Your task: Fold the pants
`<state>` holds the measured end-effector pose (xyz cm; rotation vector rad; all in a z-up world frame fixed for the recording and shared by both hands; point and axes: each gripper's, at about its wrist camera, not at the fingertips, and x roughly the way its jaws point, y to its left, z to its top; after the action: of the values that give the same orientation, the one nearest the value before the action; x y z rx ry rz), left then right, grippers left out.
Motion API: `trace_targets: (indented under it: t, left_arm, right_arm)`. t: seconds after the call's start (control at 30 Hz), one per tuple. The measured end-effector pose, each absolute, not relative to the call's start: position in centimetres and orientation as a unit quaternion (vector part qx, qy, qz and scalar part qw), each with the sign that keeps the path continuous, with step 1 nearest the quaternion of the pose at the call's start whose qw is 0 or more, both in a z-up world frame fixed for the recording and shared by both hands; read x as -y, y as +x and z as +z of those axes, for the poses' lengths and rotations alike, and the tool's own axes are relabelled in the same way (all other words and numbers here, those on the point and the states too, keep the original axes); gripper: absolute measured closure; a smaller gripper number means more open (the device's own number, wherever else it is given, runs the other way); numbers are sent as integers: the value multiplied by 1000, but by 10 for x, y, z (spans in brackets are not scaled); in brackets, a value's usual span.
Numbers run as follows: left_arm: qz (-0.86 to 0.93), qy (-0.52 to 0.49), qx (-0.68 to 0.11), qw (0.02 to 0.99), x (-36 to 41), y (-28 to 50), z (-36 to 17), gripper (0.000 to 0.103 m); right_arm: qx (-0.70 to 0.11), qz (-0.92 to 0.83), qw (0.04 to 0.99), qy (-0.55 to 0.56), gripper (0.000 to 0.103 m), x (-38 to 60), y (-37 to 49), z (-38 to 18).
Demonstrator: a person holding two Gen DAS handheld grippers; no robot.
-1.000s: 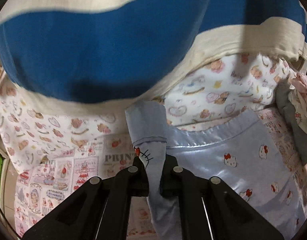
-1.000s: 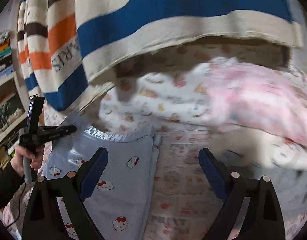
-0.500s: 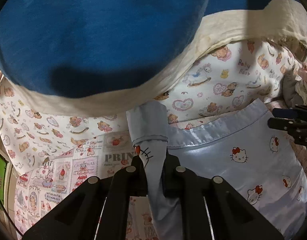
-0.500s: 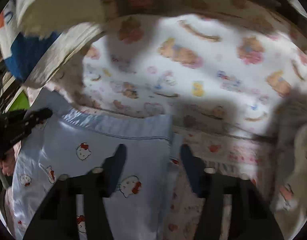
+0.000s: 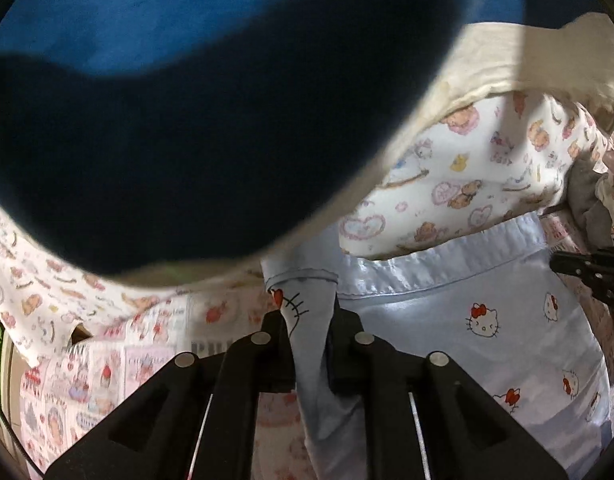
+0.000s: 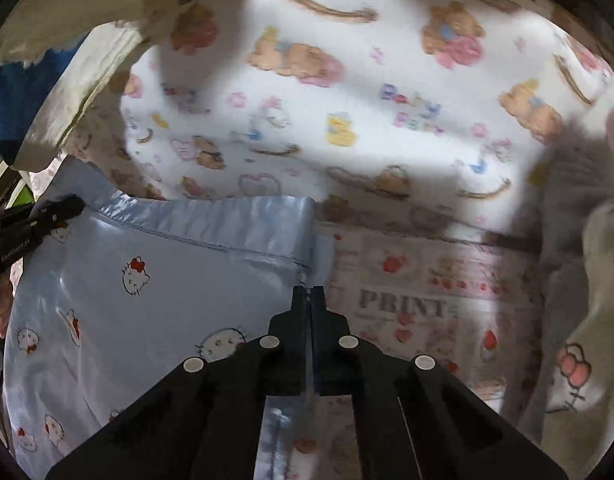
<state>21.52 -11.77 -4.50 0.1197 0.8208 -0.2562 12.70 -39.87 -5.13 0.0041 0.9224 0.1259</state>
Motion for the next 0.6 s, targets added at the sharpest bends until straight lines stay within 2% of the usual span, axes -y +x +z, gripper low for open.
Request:
trace_targets:
  t: [0.07, 0.13, 0.2, 0.23, 0.27, 0.3, 0.33, 0.37, 0.4, 0.6]
  left_arm:
    - [-121, 57, -403, 906, 118, 219, -45, 88]
    - [-119, 56, -404, 905, 115, 217, -45, 80]
    - [-115, 61, -392, 911, 113, 207, -42, 55]
    - [-110, 65, -382, 915, 111, 199, -38, 46]
    - [-103, 68, -369, 921, 110, 189, -34, 29]
    - [-103, 69, -351, 928, 108, 178, -28, 23]
    - [-107, 67, -335, 934, 106, 167, -23, 23]
    - [-109, 65, -321, 938, 103, 155, -17, 23]
    - [-108, 62, -313, 941, 101, 144, -12, 23]
    - [-103, 27, -265, 958, 80, 68, 25, 23]
  right_arm:
    - [-435, 68, 898, 18, 102, 404, 121, -47]
    - [-422, 78, 903, 31, 101, 407, 112, -41]
    - [-399, 88, 912, 33, 101, 407, 95, -31]
    - [-387, 94, 917, 30, 101, 406, 87, -25]
    - [-370, 101, 923, 23, 94, 405, 74, -18]
    - [-361, 101, 927, 19, 78, 403, 69, -15]
    - [-346, 100, 933, 21, 69, 404, 55, -8]
    - [-336, 101, 936, 27, 49, 403, 48, -4]
    - [-325, 102, 940, 35, 42, 405, 38, 2]
    - [-311, 116, 941, 67, 42, 404, -22, 32]
